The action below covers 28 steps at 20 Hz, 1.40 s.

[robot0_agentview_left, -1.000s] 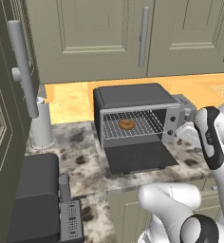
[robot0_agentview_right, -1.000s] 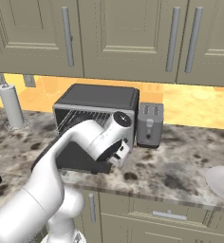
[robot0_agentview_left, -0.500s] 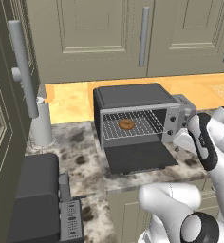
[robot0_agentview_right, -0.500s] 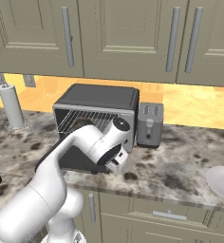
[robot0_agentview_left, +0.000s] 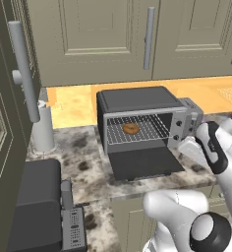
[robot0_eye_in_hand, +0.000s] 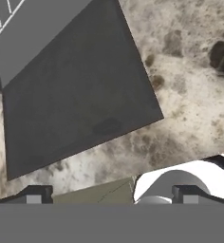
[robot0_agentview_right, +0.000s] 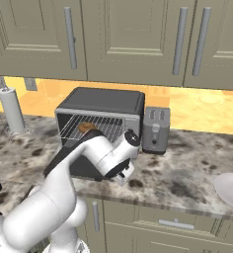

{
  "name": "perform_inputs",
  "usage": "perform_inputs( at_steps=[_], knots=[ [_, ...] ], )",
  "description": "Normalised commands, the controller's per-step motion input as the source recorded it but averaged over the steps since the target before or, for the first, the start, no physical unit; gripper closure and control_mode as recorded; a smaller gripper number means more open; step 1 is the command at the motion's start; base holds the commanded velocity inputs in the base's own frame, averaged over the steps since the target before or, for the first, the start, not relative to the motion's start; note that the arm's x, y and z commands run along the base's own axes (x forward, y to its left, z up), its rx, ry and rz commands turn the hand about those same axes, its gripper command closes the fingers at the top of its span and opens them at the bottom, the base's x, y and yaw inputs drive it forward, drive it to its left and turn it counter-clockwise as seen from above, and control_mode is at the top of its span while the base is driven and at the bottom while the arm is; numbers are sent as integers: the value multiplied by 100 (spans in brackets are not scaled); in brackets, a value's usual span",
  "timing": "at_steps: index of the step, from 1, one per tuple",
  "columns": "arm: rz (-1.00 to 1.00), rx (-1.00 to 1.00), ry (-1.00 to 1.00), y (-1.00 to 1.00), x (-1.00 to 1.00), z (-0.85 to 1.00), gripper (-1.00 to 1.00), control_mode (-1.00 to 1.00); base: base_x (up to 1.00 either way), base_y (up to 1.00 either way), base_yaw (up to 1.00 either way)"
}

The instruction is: Pick up the bagel from the plate, place it on the toaster oven rack, close the door, and set the timer.

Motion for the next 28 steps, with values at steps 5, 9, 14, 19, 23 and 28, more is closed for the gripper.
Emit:
perform_inputs(
  at_steps=[5, 9, 14, 19, 23, 28],
  knots=[
    [-2, 1, 7, 0, 20, -24, -100, -100, 0, 0, 0],
    [-2, 1, 8, -2, 13, -28, -100, -100, 0, 0, 0],
    [0, 3, 7, -9, 6, -32, -100, -100, 0, 0, 0],
    [0, 6, 1, -9, 6, -29, -100, -100, 0, 0, 0],
    [0, 8, 0, -3, 9, -15, -100, -100, 0, 0, 0],
    [0, 8, 0, 0, 18, -8, -100, -100, 0, 0, 0]
  ],
)
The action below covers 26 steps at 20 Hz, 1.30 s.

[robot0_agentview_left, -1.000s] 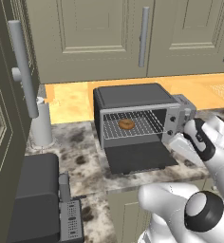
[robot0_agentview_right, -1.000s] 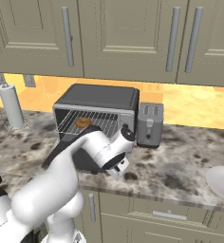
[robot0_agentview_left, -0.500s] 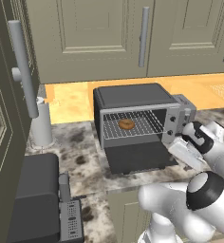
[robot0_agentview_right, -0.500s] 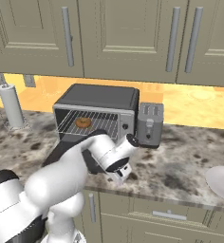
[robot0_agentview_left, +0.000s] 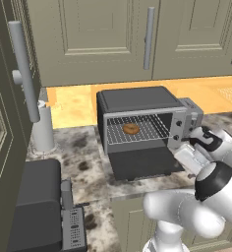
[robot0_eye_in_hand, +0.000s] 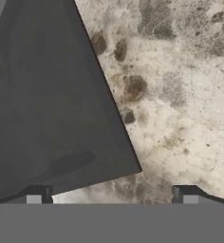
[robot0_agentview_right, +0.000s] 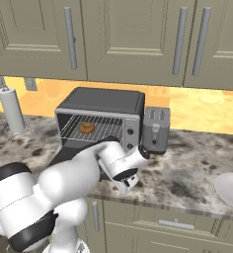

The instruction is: Pick up the bagel from the plate, place it on the toaster oven rack, close the door, and set the timer.

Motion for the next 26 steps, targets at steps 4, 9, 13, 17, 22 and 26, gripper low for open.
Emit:
perform_inputs(
  at_steps=[4, 9, 13, 17, 22, 26],
  knots=[
    [0, 6, 0, 0, 18, -12, -100, -100, 0, 0, 0],
    [0, 3, 0, 0, 16, -18, -100, -100, 0, 0, 0],
    [0, 1, 0, 0, 21, -24, -100, -100, 0, 0, 0],
    [0, 0, 0, 0, 15, -27, -100, -100, 0, 0, 0],
    [0, 0, 0, 1, 1, -22, -100, -100, 0, 0, 0],
    [0, 3, -3, 21, -1, -4, -100, -100, 0, 0, 0]
  ],
)
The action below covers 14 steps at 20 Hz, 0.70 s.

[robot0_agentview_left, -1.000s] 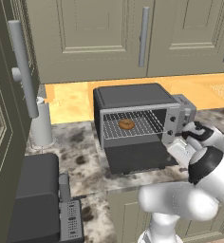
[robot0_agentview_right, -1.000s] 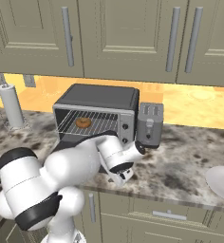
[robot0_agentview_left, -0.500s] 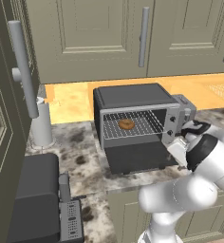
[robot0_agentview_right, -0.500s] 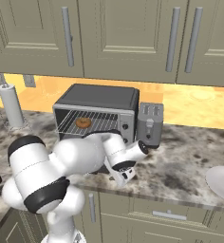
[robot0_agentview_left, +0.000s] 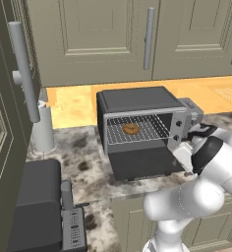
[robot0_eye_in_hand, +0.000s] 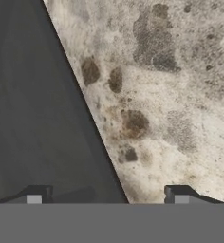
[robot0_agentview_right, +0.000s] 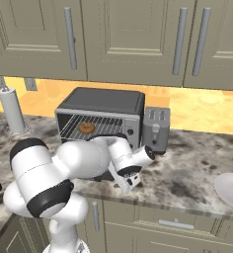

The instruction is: Pick up the bagel from the plate, place it on the toaster oven rack, close the door, and set the timer.

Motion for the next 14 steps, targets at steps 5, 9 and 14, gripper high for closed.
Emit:
perform_inputs(
  at_steps=[5, 9, 14],
  knots=[
    [0, 8, -6, 29, 0, 0, -100, -100, 0, 0, 0],
    [0, 11, -4, 26, -1, 0, -100, -100, 0, 0, 0],
    [-1, 11, -5, 27, 0, 0, -100, -100, 0, 0, 0]
  ],
)
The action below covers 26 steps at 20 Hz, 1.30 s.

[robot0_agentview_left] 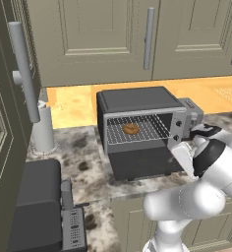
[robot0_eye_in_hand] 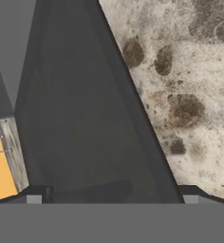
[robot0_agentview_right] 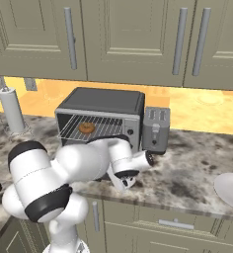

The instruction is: Pick up the bagel from the plate, place it on the toaster oven rack, close the door, and set the timer.

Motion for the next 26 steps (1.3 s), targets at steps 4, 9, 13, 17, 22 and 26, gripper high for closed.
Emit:
perform_inputs(
  at_steps=[4, 9, 13, 17, 22, 26],
  knots=[
    [-6, 9, -7, 30, 12, 4, -100, -100, 0, 0, 0],
    [-9, 8, -8, 33, 25, 15, -100, -100, 0, 0, 0],
    [-11, 8, -11, 41, 21, 29, -100, -100, 0, 0, 0],
    [-14, 9, -15, 40, 16, 49, -100, -100, 0, 0, 0],
    [-16, 8, -16, 43, 23, 52, -100, -100, 0, 0, 0],
    [-18, 8, -16, 50, 31, 50, -100, -100, 0, 0, 0]
  ],
)
